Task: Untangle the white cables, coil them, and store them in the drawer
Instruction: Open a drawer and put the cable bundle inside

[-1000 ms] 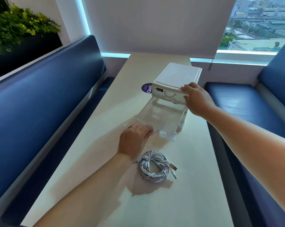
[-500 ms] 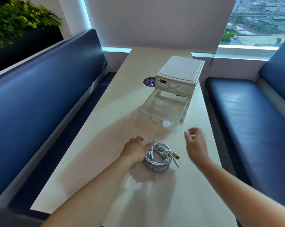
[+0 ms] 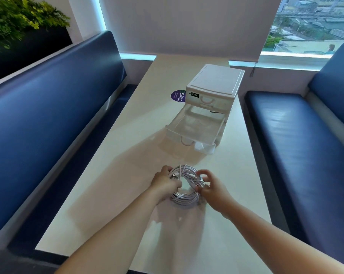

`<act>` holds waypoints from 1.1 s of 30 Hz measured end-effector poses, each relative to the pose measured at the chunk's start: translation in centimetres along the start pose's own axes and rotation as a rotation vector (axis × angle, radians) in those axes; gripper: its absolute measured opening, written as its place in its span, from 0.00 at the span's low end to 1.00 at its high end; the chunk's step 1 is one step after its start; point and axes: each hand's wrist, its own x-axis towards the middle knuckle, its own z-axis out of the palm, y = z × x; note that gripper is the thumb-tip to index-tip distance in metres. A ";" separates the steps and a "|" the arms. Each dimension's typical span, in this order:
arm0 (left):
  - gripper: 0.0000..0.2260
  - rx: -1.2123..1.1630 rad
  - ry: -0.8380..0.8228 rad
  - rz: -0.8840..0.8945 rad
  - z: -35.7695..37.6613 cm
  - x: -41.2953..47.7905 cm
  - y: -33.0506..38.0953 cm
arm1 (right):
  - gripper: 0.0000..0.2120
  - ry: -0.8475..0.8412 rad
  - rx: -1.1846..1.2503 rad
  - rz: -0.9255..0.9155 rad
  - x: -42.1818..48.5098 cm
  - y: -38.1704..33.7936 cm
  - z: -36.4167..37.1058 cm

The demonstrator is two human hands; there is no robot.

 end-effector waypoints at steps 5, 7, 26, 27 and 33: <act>0.21 -0.145 -0.018 0.084 -1.4 -0.7 0.6 | 0.16 -0.019 0.049 -0.082 -1.1 -1.1 -0.1; 0.17 -0.110 0.080 0.186 -2.2 -1.3 1.0 | 0.17 -0.018 0.061 -0.129 -1.7 -2.1 -0.6; 0.16 -0.157 0.203 0.515 -7.6 1.2 13.6 | 0.08 0.098 0.001 -0.369 1.7 -13.5 -8.2; 0.16 -0.155 0.194 0.511 -7.7 1.8 14.0 | 0.08 0.099 -0.014 -0.369 2.5 -13.6 -8.5; 0.16 -0.144 0.116 0.451 -7.4 4.8 15.7 | 0.11 0.128 -0.114 -0.342 6.5 -12.8 -9.7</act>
